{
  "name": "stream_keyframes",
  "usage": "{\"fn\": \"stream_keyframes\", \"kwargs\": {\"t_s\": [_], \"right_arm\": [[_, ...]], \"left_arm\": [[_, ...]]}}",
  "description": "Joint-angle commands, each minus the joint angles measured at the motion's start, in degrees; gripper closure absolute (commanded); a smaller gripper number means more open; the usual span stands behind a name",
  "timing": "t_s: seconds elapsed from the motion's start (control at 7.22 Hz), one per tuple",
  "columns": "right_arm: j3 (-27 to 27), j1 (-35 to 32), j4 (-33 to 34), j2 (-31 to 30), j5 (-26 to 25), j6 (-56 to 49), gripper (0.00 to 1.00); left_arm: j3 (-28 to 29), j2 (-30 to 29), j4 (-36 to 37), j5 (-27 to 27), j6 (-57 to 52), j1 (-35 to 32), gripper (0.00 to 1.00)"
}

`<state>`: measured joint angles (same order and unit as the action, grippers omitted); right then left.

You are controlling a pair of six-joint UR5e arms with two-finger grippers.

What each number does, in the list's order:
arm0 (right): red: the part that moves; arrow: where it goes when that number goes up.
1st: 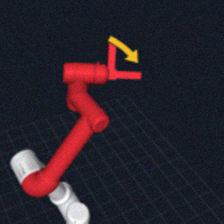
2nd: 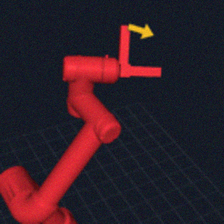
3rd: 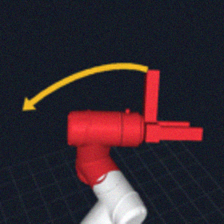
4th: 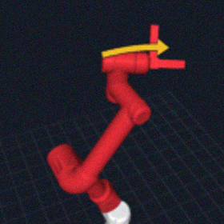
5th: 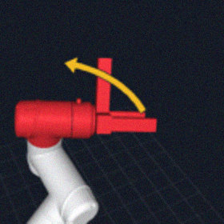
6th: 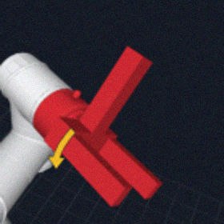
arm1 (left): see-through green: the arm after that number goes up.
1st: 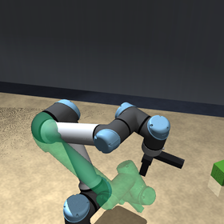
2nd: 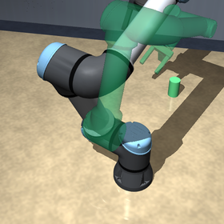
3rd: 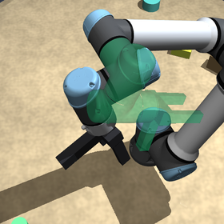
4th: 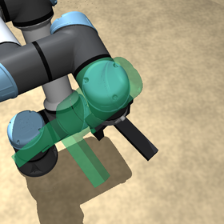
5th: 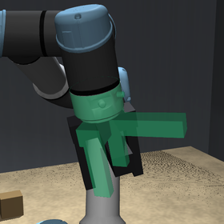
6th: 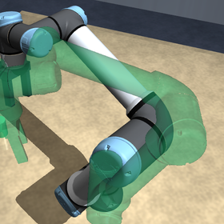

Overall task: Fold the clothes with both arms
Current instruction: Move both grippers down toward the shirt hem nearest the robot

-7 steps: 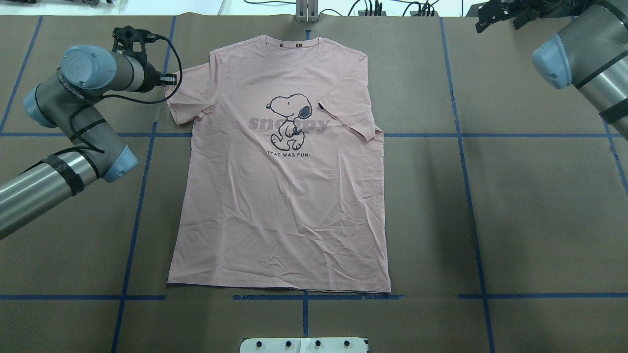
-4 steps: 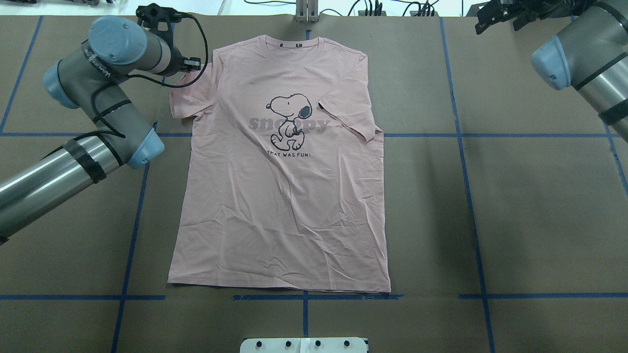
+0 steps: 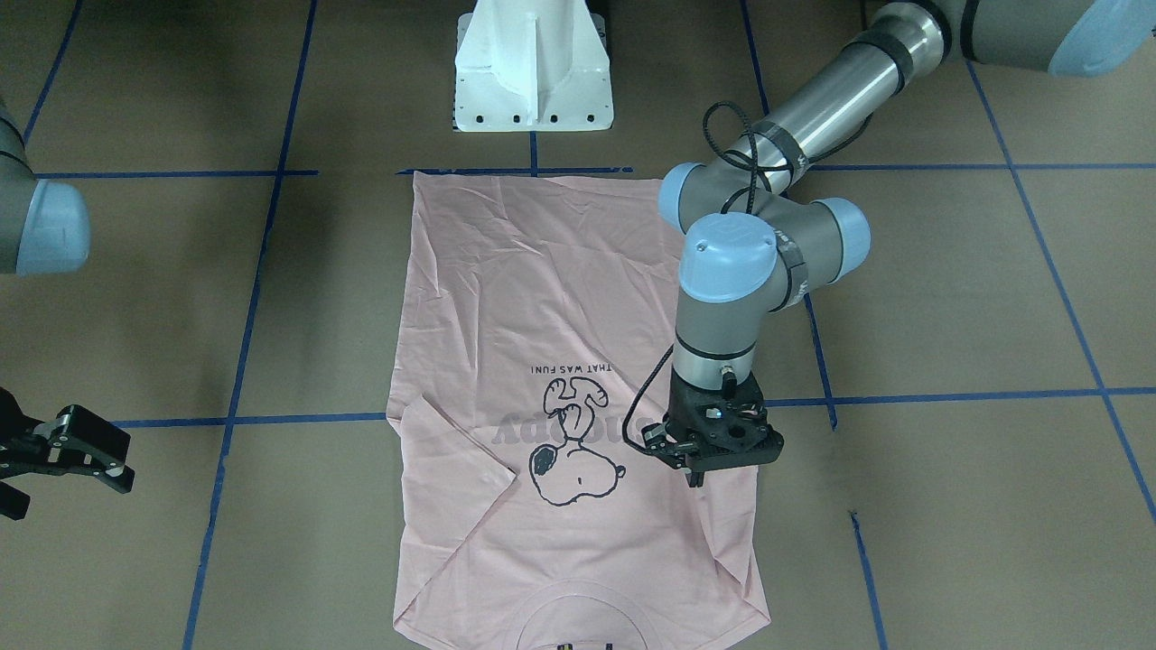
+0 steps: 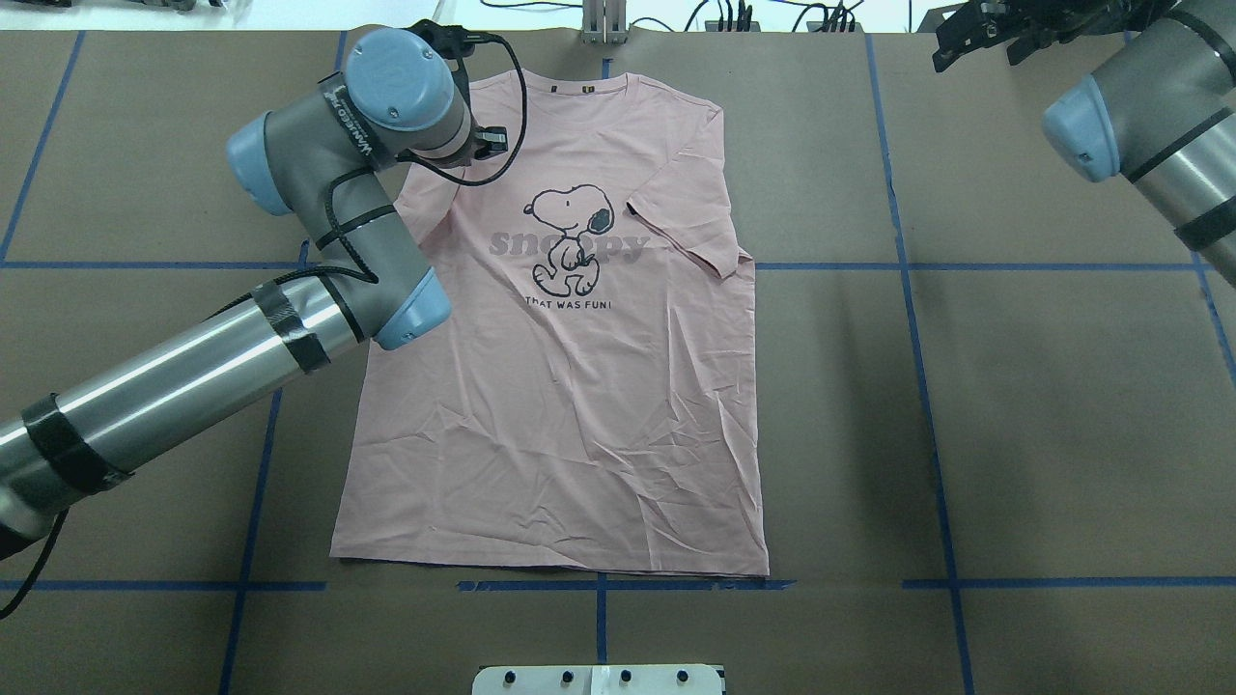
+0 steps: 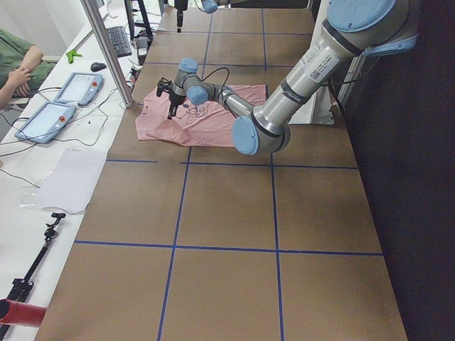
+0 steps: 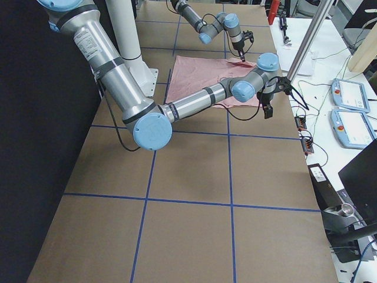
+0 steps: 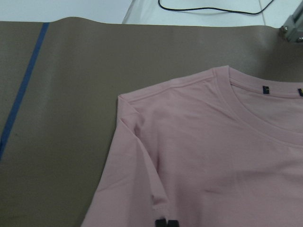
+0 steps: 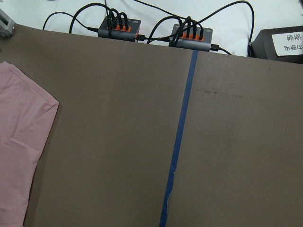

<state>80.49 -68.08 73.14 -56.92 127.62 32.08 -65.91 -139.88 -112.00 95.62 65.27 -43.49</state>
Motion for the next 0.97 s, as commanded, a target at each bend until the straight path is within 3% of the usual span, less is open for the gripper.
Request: {"fn": "stream_keyframes", "kwargs": {"t_s": [0.0,0.14,0.42,0.69,0.83], "right_arm": [[1.33,1.10,-0.01,-0.12,-0.09,0.87,0.00],[2.73,2.41,-0.01,-0.12,-1.31,3.58,0.00],[9.56,9.50,0.43,-1.69,-5.61,16.89,0.00],[22.80,19.16,3.57,-6.69,-11.40,32.70,0.00],[32.36,27.74,9.77,-9.41,-19.87,39.39,0.00]], "left_arm": [[2.55,-1.54,0.30,-0.35,-3.27,0.34,0.09],[1.24,-1.10,0.29,0.00,-9.13,0.16,0.00],[-9.27,5.38,0.38,2.18,-11.46,0.07,0.00],[-23.49,14.94,0.29,4.75,-11.39,0.42,0.00],[-30.17,20.21,0.21,6.75,-10.43,0.95,0.00]]}}
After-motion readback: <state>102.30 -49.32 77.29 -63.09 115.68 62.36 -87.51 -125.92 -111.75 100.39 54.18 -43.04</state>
